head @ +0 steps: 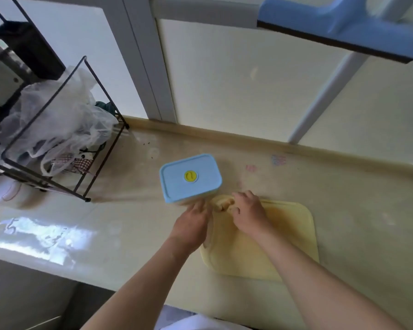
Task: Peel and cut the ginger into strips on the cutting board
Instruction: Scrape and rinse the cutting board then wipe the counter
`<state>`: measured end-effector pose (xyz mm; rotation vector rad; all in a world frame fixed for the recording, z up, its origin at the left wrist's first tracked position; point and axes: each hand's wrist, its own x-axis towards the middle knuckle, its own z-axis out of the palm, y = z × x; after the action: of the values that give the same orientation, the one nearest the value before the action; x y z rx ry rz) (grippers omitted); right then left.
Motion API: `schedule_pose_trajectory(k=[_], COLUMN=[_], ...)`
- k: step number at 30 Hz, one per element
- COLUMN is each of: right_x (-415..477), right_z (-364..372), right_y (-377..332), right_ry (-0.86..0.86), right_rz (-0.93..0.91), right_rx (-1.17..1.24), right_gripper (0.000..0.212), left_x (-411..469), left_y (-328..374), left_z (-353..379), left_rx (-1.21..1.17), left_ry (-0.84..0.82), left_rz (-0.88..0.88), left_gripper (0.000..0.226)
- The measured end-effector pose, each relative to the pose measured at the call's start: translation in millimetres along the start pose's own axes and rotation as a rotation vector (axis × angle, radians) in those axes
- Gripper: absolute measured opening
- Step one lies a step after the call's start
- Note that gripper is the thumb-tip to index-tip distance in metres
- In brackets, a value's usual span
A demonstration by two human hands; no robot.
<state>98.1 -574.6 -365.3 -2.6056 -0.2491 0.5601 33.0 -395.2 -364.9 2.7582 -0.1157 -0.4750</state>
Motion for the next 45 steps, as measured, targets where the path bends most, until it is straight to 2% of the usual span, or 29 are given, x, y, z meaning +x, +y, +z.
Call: schedule_pose_trajectory(k=[3,6,11,14,16,18,20,25,29,32,35,39,42,45], right_x=[-5,-7,-17,-25,-31,-37,-43,-63,-80,-87,-95,-108,-114,-114], right_z=[13,23,36,36,35,34,33,26,24,24,20,6,-8,-18], right_y=[1,1,6,8,10,14,17,36,52,63,75,96,111,120], right_ry=[-0.040,0.048,0.142,0.162,0.159,0.168,0.150,0.191,0.258,0.340,0.453,0.517,0.452,0.406], right_rz=[-0.062,-0.098,-0.115,-0.104,-0.090,-0.075,-0.049,0.042,0.048,0.068,0.178,0.440,0.653,0.756], right_rx=[-0.126,-0.125,-0.157,-0.147,-0.133,-0.136,-0.144,-0.128,-0.076,-0.026,0.027,0.064,0.076,0.115], right_gripper=[0.053,0.046,0.023,0.022,0.023,0.019,0.017,0.013,0.005,0.010,0.009,0.016,0.026,0.029], left_x=[8,15,19,16,15,13,11,11,11,14,15,14,8,-3], left_y=[-4,-4,-5,4,15,28,38,66,91,99,97,89,82,73], left_z=[13,18,22,16,11,10,13,18,22,22,23,25,20,14], left_rx=[0.042,0.072,-0.022,-0.116,-0.207,-0.309,-0.384,-0.397,-0.445,-0.432,-0.393,-0.279,-0.262,-0.274], left_ry=[-0.011,0.031,0.133,0.183,0.205,0.180,0.157,0.127,0.034,0.015,-0.004,0.027,0.097,0.149], left_rz=[-0.015,-0.044,-0.079,-0.111,-0.131,-0.111,-0.086,-0.056,-0.064,-0.052,-0.055,-0.081,-0.224,-0.399], left_gripper=[0.050,0.034,0.025,0.019,0.027,0.039,0.040,0.022,0.023,0.018,0.021,0.021,0.031,0.046])
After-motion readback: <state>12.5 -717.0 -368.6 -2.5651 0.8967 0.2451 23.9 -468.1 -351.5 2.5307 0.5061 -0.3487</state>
